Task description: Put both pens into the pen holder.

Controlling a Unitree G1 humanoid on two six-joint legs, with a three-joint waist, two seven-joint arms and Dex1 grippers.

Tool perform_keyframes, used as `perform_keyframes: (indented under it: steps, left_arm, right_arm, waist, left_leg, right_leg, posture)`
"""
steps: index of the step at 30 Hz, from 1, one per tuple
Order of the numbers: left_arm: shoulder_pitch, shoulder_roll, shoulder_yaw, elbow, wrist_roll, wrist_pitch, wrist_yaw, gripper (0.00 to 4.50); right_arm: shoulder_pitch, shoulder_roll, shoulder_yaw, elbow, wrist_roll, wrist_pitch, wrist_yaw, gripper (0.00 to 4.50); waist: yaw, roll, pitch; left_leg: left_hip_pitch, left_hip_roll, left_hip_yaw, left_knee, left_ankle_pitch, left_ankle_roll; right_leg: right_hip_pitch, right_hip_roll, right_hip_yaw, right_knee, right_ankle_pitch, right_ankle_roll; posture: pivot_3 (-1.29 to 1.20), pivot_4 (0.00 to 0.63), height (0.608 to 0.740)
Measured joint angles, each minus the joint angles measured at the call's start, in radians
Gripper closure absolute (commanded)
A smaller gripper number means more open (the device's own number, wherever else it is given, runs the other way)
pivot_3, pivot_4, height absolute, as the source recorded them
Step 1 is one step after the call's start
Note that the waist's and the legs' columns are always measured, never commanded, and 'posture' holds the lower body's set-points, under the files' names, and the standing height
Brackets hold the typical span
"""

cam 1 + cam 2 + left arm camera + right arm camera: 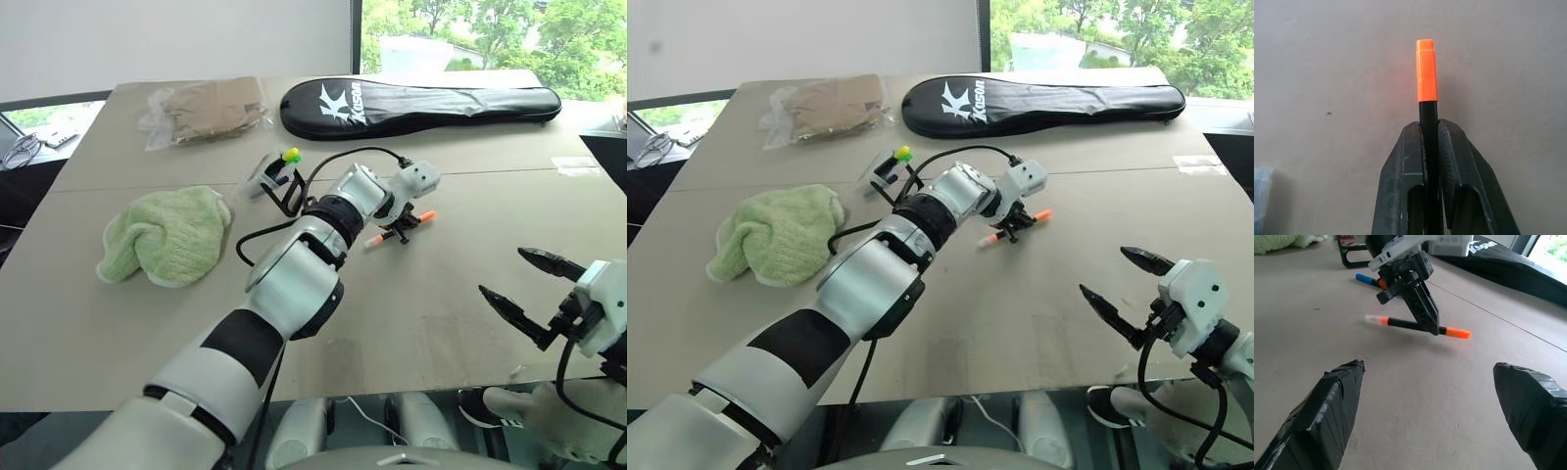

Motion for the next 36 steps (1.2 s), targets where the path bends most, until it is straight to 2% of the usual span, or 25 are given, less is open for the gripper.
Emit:
perform_keyframes:
  steps: [1,3,5,6,8,10,11,14,15,16,20,22,26,31,36]
  left_arm:
    - [0.0,0.007,0.013,-0.008,-0.009,0.005,-0.005,4.47]
    - [0.023,0.067,0.128,-0.122,-0.096,0.09,-0.025,4.47]
    - [0.104,0.124,0.243,-0.336,-0.184,0.129,-0.017,4.47]
    - [0.196,0.147,0.299,-0.524,-0.225,0.114,0.01,4.47]
    - [0.381,0.184,0.352,-0.853,-0.248,0.024,0.067,4.47]
    - [0.486,0.222,0.374,-1.048,-0.239,-0.059,0.124,4.47]
    - [0.502,0.23,0.377,-1.085,-0.233,-0.082,0.136,4.47]
    - [0.619,0.322,0.34,-1.24,-0.092,-0.376,0.195,4.47]
    - [0.645,0.33,0.335,-1.255,-0.067,-0.435,0.205,4.47]
    - [0.697,0.376,0.309,-1.259,0.002,-0.576,0.226,4.47]
    - [0.781,0.466,0.283,-1.183,0.129,-0.842,0.277,4.47]
    - [0.813,0.515,0.283,-1.079,0.167,-0.998,0.306,4.47]
    - [0.816,0.546,0.281,-0.876,0.187,-1.184,0.337,4.47]
    - [0.751,0.545,0.25,-0.723,0.19,-1.312,0.342,4.47]
    - [0.696,0.541,0.24,-0.77,0.153,-1.333,0.329,4.47]
  right_arm:
    - [-0.001,0.0,0.0,-0.001,0.0,0.001,-0.001,0.0]
    - [-0.022,-0.001,0.01,-0.003,0.006,0.008,-0.006,0.0]
    - [-0.051,-0.002,0.029,-0.001,0.01,0.018,-0.009,0.0]
    - [-0.083,-0.002,0.049,0.006,0.013,0.026,-0.009,0.0]
    - [-0.166,0.003,0.089,0.025,0.028,0.038,-0.017,0.0]
    - [-0.228,0.007,0.127,0.041,0.042,0.049,-0.019,0.0]
    - [-0.237,0.008,0.132,0.044,0.046,0.049,-0.019,0.0]
    - [-0.318,0.018,0.178,0.067,0.081,0.055,-0.012,0.0]
    - [-0.334,0.027,0.182,0.071,0.094,0.056,-0.011,0.0]
    - [-0.37,0.043,0.187,0.078,0.128,0.061,-0.008,0.0]
    - [-0.444,0.059,0.182,0.084,0.202,0.069,-0.01,0.0]
    - [-0.485,0.056,0.183,0.086,0.226,0.073,-0.013,0.0]
    - [-0.489,0.04,0.19,0.091,0.232,0.084,0.004,0.0]
    - [-0.479,0.022,0.193,0.102,0.23,0.089,0.014,0.0]
    - [-0.452,0.005,0.182,0.08,0.238,0.1,-0.001,0.0]
  waist:
    - [0.0,0.0,0.0]
    - [-0.005,0.0,0.0]
    - [-0.017,0.001,0.0]
    - [-0.023,0.002,-0.001]
    - [-0.031,0.002,-0.001]
    - [-0.02,0.002,-0.001]
    - [-0.014,0.002,-0.001]
    - [0.005,0.001,-0.001]
    - [0.01,0.001,-0.001]
    - [0.014,0.001,-0.001]
    - [0.013,0.001,-0.001]
    - [0.009,0.001,-0.001]
    - [0.009,0.001,-0.001]
    - [0.007,0.001,-0.001]
    - [0.003,0.001,-0.001]
  left_leg:
    - [0.0,0.0,0.0,0.0,0.0,0.0]
    - [-0.001,0.0,0.0,0.001,0.0,0.0]
    - [0.0,0.001,-0.001,0.001,0.0,0.0]
    - [0.0,0.001,-0.001,0.0,0.0,0.0]
    - [0.003,0.001,-0.001,0.0,0.0,-0.001]
    - [0.003,0.001,-0.003,0.0,0.0,-0.001]
    - [0.003,0.0,-0.004,0.001,0.0,-0.001]
    - [0.004,-0.001,-0.004,0.001,0.0,-0.001]
    - [0.003,-0.002,-0.005,0.002,0.0,-0.001]
    - [0.003,-0.002,-0.005,0.003,0.0,-0.001]
    - [0.003,-0.002,-0.006,0.003,0.0,-0.001]
    - [0.003,-0.002,-0.007,0.003,0.0,-0.001]
    - [0.002,-0.003,-0.008,0.003,0.0,-0.001]
    - [-0.003,-0.004,-0.013,0.008,0.0,-0.001]
    - [-0.006,-0.004,-0.015,0.009,0.0,-0.001]
  right_leg:
    - [0.0,0.0,0.0,0.0,0.0,0.0]
    - [-0.001,-0.001,0.0,0.001,0.0,0.0]
    - [-0.001,-0.003,0.001,0.001,0.0,0.0]
    - [0.0,-0.003,0.001,0.0,0.0,0.0]
    - [0.0,-0.002,0.008,0.001,0.0,0.0]
    - [0.0,-0.001,0.008,0.001,0.0,-0.001]
    - [0.0,-0.002,0.008,0.002,0.0,-0.001]
    - [0.002,-0.002,0.007,-0.001,0.001,0.0]
    - [0.003,-0.003,0.006,-0.001,0.001,0.0]
    - [0.003,-0.004,0.005,-0.001,0.001,0.0]
    - [0.003,-0.003,0.002,0.0,0.001,0.0]
    - [0.002,-0.003,0.0,0.0,0.001,0.0]
    - [0.002,-0.004,-0.002,0.0,0.001,0.0]
    - [0.002,-0.005,-0.007,0.0,0.001,0.0]
    - [0.001,-0.005,-0.009,0.0,0.001,0.0]
  posture:
    - [0.0,0.15,0.74]
    - [0.0,0.15,0.74]
    - [0.0,0.15,0.74]
    - [0.0,0.15,0.74]
    - [0.0,0.15,0.74]
    - [0.0,0.15,0.74]
    - [0.0,0.15,0.74]
    - [0.0,0.15,0.74]
    - [0.0,0.15,0.74]
    - [0.0,0.15,0.74]
    - [0.0,0.15,0.74]
    - [0.0,0.15,0.74]
    - [0.0,0.15,0.74]
    - [0.0,0.15,0.74]
    - [0.0,0.15,0.74]
